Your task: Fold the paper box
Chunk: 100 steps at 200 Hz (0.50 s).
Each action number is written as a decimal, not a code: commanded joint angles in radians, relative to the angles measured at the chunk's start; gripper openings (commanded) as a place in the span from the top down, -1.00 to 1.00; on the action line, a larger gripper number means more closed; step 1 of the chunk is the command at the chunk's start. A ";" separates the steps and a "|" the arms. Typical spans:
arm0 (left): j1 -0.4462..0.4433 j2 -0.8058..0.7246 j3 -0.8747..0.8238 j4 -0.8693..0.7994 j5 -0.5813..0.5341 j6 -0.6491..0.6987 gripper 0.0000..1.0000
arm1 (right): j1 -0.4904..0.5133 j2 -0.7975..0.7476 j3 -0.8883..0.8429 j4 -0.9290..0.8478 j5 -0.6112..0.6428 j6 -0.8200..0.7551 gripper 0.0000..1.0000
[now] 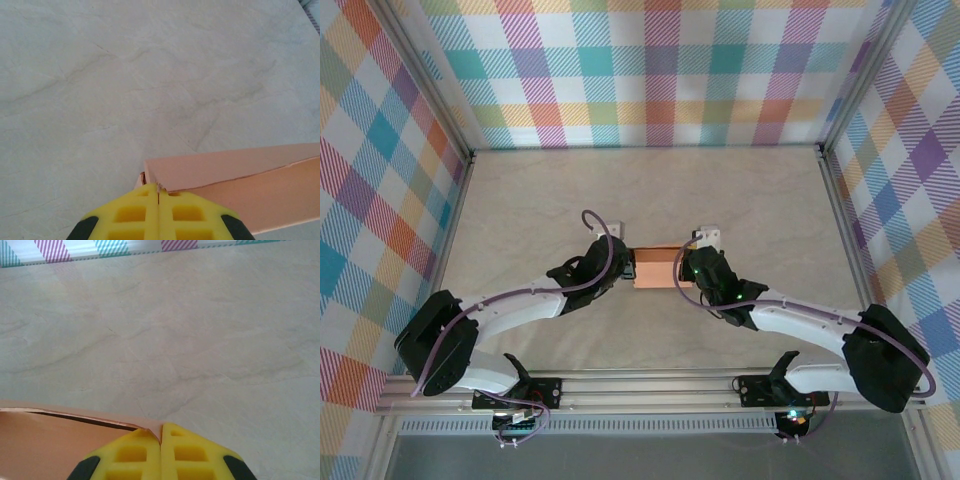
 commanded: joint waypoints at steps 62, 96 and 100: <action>-0.112 0.003 -0.100 0.150 -0.179 0.004 1.00 | 0.015 0.056 -0.079 0.212 -0.050 0.012 1.00; -0.126 -0.001 -0.119 0.171 -0.210 0.013 1.00 | 0.021 0.051 -0.090 0.255 -0.056 -0.021 1.00; -0.127 0.001 -0.119 0.177 -0.212 0.016 1.00 | 0.021 0.051 -0.093 0.263 -0.062 -0.027 0.99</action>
